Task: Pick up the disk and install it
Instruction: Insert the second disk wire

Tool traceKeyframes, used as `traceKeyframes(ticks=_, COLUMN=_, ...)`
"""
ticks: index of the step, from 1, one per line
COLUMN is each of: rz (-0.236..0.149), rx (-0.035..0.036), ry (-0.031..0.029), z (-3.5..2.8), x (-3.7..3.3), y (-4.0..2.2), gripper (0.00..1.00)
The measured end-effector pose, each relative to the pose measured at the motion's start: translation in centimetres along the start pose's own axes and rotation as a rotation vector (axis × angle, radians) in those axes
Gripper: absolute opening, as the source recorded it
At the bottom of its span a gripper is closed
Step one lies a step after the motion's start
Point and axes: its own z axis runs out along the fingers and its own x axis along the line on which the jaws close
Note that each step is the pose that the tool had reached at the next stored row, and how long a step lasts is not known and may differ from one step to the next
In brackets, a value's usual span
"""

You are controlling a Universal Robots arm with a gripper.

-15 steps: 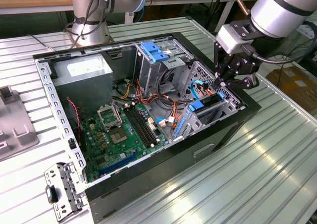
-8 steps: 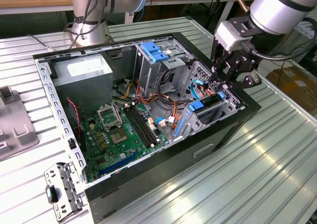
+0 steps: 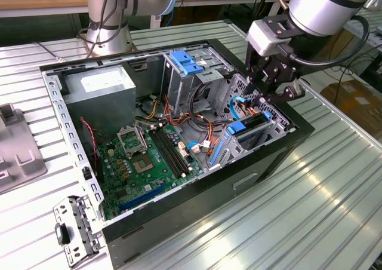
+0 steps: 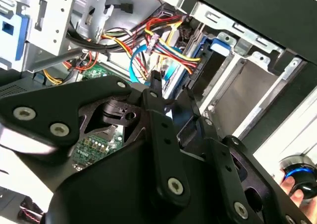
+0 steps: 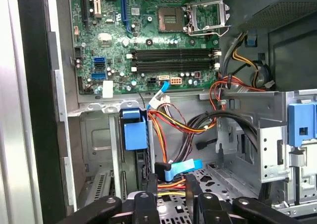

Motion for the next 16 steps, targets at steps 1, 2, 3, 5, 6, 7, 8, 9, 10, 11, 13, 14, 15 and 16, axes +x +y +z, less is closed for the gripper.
traceKeyframes(ticks=1, rz=0.000, rx=0.0002, ry=-0.0001, z=-0.01, x=0.01, y=0.12, gripper=0.36)
traceKeyframes(ticks=2, rz=0.000, rx=0.0004, ry=0.0001, z=-0.03, x=0.01, y=0.25, gripper=0.36)
traceKeyframes(ticks=3, rz=-0.001, rx=0.0005, ry=0.0000, z=-0.03, x=0.03, y=0.36, gripper=0.36)
traceKeyframes(ticks=5, rz=-0.005, rx=0.0005, ry=-0.0002, z=-0.06, x=0.12, y=0.65, gripper=0.36)
traceKeyframes(ticks=6, rz=-0.008, rx=0.0000, ry=-0.0005, z=-0.08, x=0.22, y=0.78, gripper=0.36)
traceKeyframes(ticks=7, rz=-0.011, rx=-0.0004, ry=-0.0006, z=-0.07, x=0.29, y=0.80, gripper=0.36)
traceKeyframes(ticks=8, rz=-0.013, rx=-0.0008, ry=-0.0007, z=-0.07, x=0.40, y=0.83, gripper=0.36)
traceKeyframes(ticks=9, rz=-0.016, rx=-0.0013, ry=-0.0009, z=-0.03, x=0.50, y=0.88, gripper=0.36)
traceKeyframes(ticks=10, rz=-0.018, rx=-0.0017, ry=-0.0009, z=-0.01, x=0.58, y=0.90, gripper=0.36)
traceKeyframes(ticks=11, rz=-0.022, rx=-0.0023, ry=-0.0010, z=0.03, x=0.72, y=0.92, gripper=0.36)
traceKeyframes(ticks=13, rz=-0.025, rx=-0.0027, ry=-0.0014, z=0.13, x=0.83, y=0.94, gripper=0.36)
traceKeyframes(ticks=14, rz=-0.025, rx=-0.0029, ry=-0.0012, z=0.14, x=0.84, y=0.94, gripper=0.36)
traceKeyframes(ticks=15, rz=-0.026, rx=-0.0029, ry=-0.0011, z=0.14, x=0.84, y=0.94, gripper=0.36)
traceKeyframes(ticks=16, rz=-0.026, rx=-0.0029, ry=-0.0011, z=0.14, x=0.84, y=0.94, gripper=0.36)
